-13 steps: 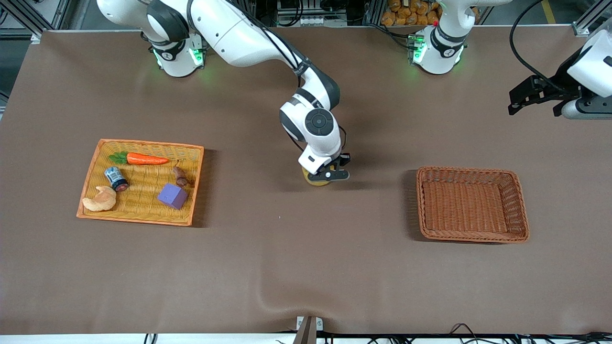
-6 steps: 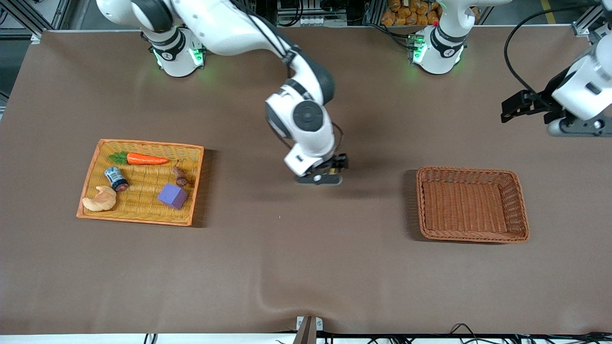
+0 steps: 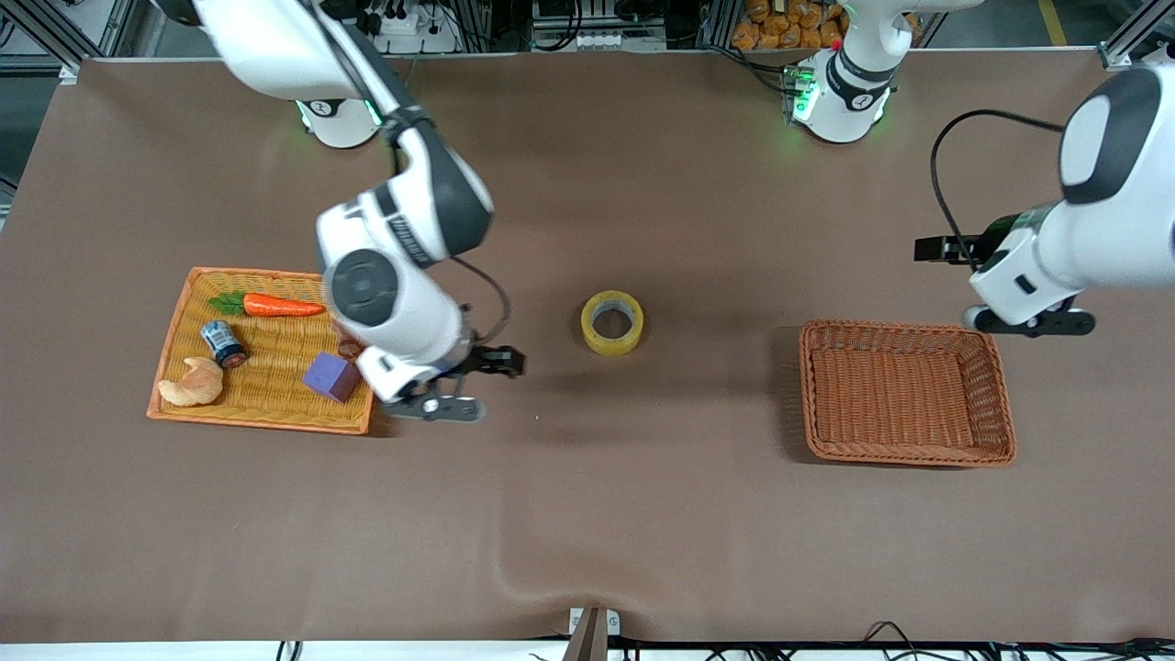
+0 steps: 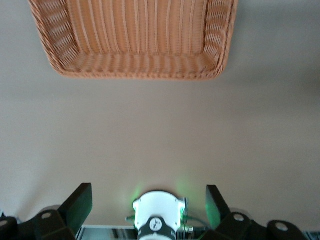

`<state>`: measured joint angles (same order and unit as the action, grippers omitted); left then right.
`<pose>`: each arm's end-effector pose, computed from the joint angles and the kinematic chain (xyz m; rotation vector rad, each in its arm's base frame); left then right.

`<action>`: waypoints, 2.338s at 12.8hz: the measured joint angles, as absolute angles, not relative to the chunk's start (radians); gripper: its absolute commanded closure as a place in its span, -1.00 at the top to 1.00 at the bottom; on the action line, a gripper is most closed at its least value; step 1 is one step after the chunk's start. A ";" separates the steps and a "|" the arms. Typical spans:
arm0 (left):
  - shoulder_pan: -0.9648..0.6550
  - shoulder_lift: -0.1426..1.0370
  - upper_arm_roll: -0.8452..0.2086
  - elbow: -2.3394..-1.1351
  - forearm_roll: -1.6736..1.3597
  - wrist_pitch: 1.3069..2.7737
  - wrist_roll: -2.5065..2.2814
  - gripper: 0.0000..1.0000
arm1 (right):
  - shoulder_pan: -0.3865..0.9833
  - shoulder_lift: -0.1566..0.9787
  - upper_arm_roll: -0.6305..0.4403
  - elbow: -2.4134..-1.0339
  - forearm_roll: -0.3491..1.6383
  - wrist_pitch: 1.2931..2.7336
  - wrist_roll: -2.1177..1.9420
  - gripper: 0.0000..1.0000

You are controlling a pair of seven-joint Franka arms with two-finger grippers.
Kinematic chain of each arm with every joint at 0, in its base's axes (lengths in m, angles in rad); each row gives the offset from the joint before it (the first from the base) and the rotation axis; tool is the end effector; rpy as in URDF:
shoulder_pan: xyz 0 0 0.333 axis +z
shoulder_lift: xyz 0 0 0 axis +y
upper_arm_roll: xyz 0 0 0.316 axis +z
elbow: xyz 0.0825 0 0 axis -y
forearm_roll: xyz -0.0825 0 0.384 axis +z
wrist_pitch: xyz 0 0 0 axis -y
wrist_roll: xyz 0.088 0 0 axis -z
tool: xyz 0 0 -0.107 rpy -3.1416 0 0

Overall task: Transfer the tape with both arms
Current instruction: 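Set the tape down mid-table and withdraw the right gripper while the left gripper approaches, then lower the left gripper over the tape roll on the table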

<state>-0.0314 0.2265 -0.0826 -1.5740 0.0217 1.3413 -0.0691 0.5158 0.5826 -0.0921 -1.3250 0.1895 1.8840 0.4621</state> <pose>0.5724 -0.0589 0.4808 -3.0158 0.0711 0.7004 0.6428 0.3208 0.3953 -3.0294 0.1276 0.1127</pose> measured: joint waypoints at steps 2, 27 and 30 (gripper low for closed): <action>-0.049 0.273 -0.084 -1.574 0.022 1.296 -0.069 1.00 | 0.448 0.529 -0.094 -1.351 0.189 1.853 0.389 1.00; -0.625 0.708 -0.094 -1.378 -0.042 1.847 -0.482 1.00 | -0.029 0.136 -0.056 -1.453 0.035 1.515 0.022 1.00; -0.690 0.778 -0.094 -1.377 -0.044 1.936 -0.591 1.00 | -0.079 0.136 -0.012 -1.453 0.035 1.497 0.020 1.00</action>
<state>-0.6900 0.7785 -0.0940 -1.3766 -0.0438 1.9365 -0.5906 -0.0790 0.1360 -0.0121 -1.4530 0.0346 1.4967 0.0198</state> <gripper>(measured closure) 0.000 0.000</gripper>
